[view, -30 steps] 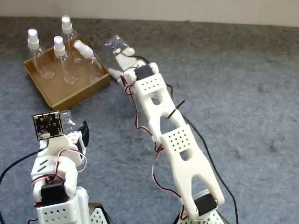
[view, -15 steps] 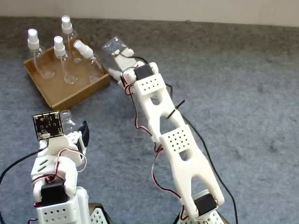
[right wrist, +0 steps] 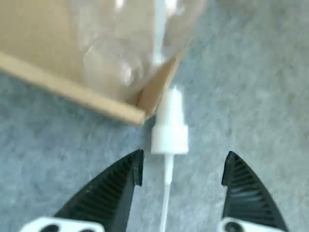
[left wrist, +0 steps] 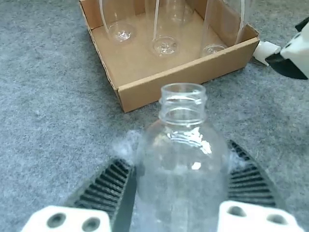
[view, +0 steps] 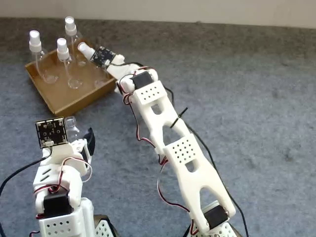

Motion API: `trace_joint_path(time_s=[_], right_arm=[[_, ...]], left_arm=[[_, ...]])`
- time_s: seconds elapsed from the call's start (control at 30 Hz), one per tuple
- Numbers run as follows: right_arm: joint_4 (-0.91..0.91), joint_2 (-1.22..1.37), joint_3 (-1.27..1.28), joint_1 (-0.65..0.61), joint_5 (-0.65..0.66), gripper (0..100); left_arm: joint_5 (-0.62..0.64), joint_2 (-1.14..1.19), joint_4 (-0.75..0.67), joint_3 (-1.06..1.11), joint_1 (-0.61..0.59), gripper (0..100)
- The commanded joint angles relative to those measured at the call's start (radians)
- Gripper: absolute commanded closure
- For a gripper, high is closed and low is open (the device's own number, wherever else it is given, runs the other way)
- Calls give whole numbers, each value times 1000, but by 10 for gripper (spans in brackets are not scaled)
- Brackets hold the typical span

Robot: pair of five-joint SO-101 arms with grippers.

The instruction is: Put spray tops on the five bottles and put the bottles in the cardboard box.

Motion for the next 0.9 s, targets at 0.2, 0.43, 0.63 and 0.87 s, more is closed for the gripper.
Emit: trace_joint_path(time_s=[0.2,0.43,0.63,0.87], right_arm=[[-65,19,-56,-16,15,753],[-147,154,-67,-2,15,753],[-168,176,-67,18,15,756],[-166,177,-67,18,15,881]], left_arm=[[9,-12,-28,-5,15,859],[8,-12,-28,-1,15,859],[8,-12,-28,-1,15,859],[8,-12,-28,-1,15,859]])
